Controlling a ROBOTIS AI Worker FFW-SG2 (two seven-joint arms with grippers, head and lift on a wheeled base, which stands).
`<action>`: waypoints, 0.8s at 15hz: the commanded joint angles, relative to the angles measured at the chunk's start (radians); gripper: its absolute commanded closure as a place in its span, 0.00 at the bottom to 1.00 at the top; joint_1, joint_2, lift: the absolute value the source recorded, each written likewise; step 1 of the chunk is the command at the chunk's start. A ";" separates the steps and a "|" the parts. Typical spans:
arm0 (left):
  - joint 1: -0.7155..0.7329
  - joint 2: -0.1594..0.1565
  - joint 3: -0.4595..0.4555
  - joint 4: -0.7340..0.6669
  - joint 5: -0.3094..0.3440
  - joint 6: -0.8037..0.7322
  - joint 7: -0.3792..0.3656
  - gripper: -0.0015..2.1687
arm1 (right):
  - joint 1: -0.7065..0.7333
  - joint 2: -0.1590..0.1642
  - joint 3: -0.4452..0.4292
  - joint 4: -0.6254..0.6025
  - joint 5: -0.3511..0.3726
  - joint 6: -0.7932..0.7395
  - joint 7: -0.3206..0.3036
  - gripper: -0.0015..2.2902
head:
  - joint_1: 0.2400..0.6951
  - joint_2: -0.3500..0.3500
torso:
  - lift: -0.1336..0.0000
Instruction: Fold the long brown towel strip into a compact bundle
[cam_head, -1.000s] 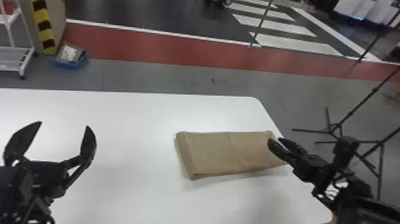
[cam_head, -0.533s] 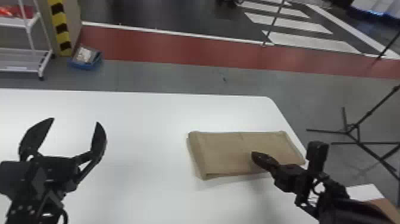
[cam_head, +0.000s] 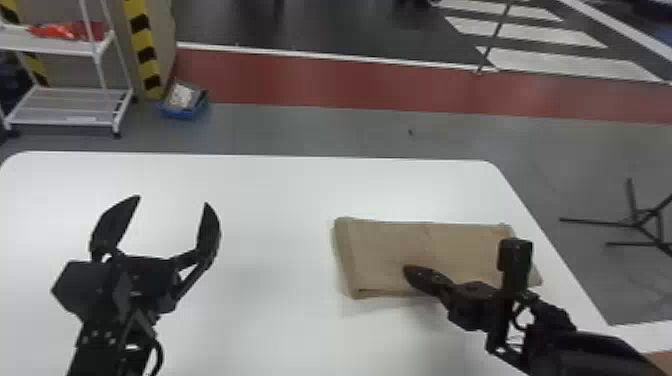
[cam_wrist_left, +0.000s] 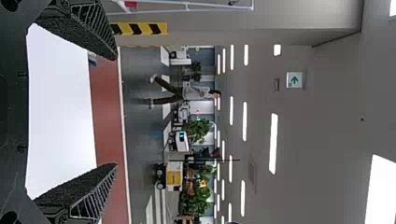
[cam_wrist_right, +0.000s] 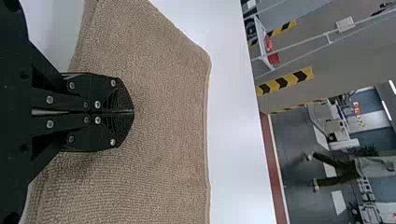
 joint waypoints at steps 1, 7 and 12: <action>0.002 0.000 -0.002 0.003 -0.001 0.000 0.000 0.03 | -0.022 0.029 0.073 0.005 0.014 0.032 -0.001 0.93 | 1.00 0.26 | 0.20; 0.011 0.009 0.006 0.002 0.002 -0.003 0.000 0.03 | -0.063 0.064 0.285 0.005 0.015 0.075 -0.070 0.93 | 1.00 0.46 | 0.20; 0.017 0.017 -0.002 0.008 0.001 -0.009 0.009 0.03 | -0.046 0.099 0.332 -0.081 0.029 0.047 -0.127 0.85 | 1.00 0.61 | 0.20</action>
